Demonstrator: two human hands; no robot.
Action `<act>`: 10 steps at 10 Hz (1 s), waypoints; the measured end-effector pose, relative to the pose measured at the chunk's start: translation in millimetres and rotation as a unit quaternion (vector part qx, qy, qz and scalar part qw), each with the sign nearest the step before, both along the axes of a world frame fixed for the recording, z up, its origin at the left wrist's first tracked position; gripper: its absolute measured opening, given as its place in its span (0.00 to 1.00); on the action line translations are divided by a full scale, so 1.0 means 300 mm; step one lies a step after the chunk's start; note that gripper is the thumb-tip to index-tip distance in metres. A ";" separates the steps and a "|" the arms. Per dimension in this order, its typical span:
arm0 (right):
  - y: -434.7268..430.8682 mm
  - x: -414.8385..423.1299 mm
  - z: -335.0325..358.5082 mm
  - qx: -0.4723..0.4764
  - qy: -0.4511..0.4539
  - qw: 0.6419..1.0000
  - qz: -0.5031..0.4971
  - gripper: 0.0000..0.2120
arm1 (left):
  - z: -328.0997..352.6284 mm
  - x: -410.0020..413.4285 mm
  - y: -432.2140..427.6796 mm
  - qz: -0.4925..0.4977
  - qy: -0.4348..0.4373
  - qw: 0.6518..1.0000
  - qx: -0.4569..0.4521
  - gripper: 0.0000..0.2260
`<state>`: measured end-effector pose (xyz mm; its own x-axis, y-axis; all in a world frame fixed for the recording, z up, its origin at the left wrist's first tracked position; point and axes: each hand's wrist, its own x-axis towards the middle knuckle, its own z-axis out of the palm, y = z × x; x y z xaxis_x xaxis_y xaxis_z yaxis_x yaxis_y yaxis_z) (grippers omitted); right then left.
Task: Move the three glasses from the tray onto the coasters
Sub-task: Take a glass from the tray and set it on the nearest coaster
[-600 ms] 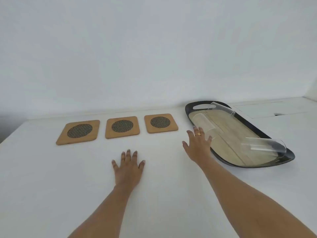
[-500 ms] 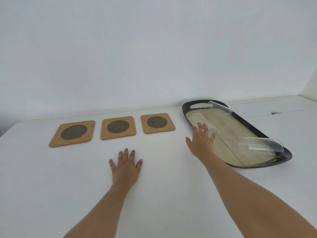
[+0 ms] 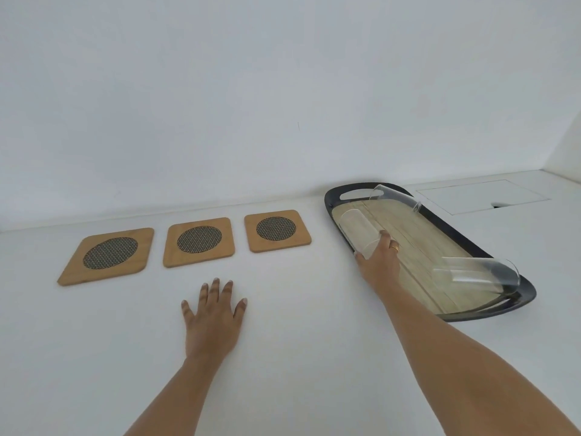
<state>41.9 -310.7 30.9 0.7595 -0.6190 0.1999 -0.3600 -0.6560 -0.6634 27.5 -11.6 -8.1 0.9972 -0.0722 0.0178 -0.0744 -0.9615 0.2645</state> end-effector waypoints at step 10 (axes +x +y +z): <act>-0.057 0.008 0.034 0.124 -0.204 0.971 -0.017 0.40 | 0.009 -0.007 -0.004 0.007 -0.006 1.000 -0.007 0.25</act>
